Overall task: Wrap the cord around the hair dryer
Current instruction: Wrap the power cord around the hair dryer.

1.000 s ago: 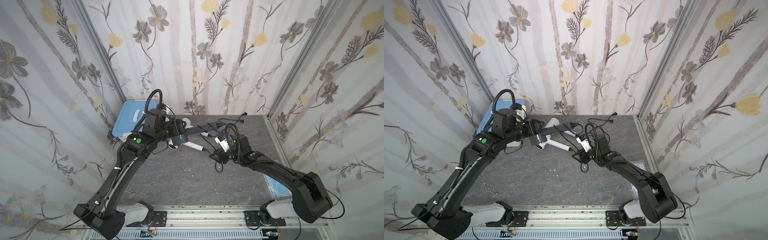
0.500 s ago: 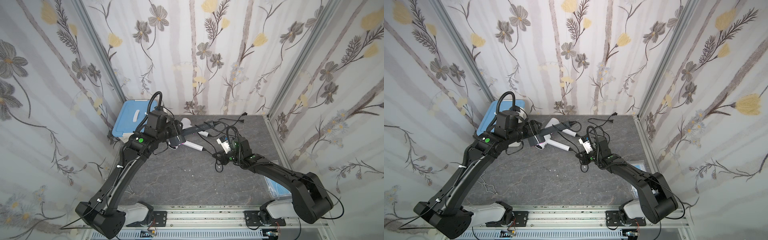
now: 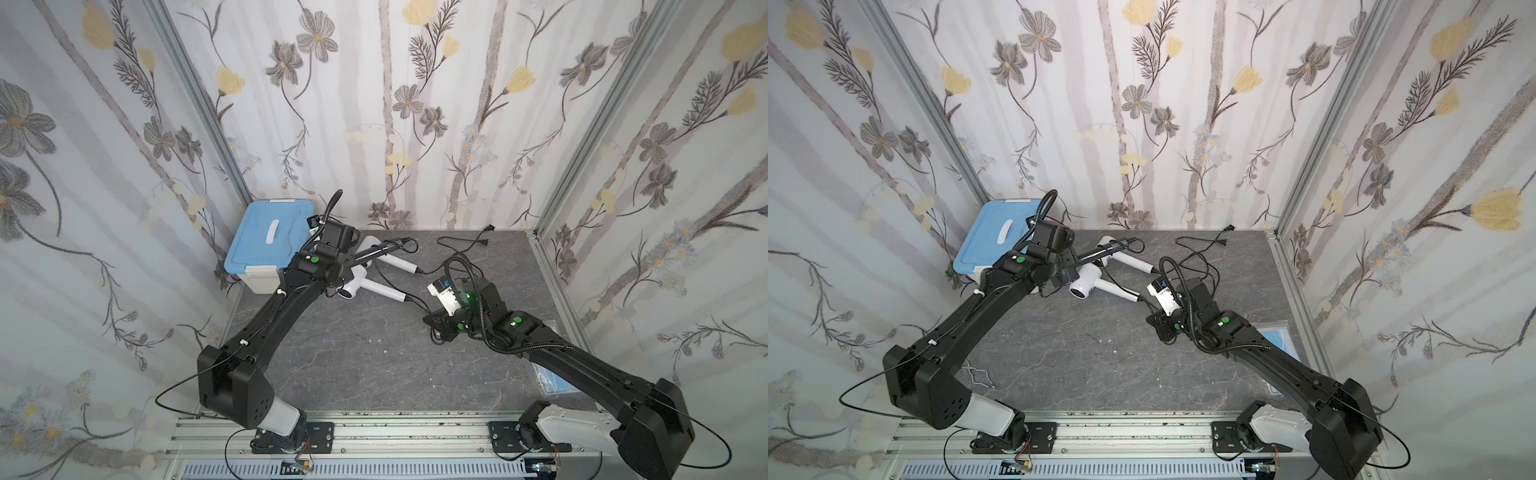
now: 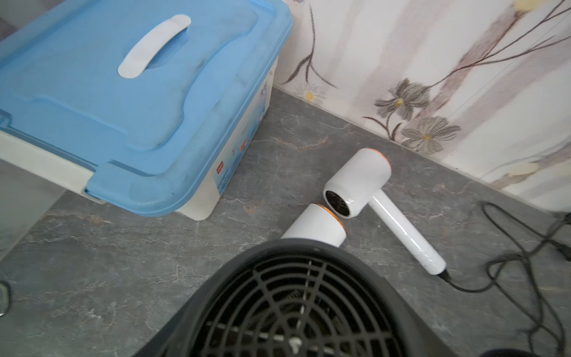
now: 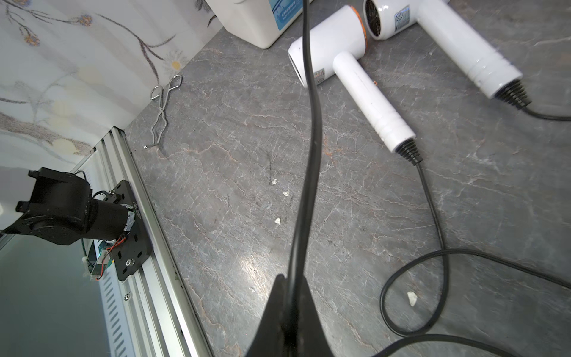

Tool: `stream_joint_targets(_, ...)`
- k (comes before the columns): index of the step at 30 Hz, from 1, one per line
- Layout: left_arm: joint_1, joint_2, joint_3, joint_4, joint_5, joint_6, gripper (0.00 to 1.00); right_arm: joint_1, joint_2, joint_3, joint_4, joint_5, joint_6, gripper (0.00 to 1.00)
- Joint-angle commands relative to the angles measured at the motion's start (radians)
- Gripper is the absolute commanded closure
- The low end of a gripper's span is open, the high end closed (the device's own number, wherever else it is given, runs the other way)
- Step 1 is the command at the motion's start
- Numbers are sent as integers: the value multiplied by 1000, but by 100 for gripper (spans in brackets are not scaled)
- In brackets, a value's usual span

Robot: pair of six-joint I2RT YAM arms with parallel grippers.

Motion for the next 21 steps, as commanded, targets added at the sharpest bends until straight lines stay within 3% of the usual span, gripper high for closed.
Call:
stream_joint_targets(1,2,53,32,52,-115,68,100,15,-40,78,-146,60,-31,100)
stream_joint_targets(8,-14,146,47,48,-58,117,100,19,-80,215,-244,90,-77,100)
stream_joint_targets(21,-96,158,-28,-56,-11,237,100,18,75,549,-355,256,-275,100)
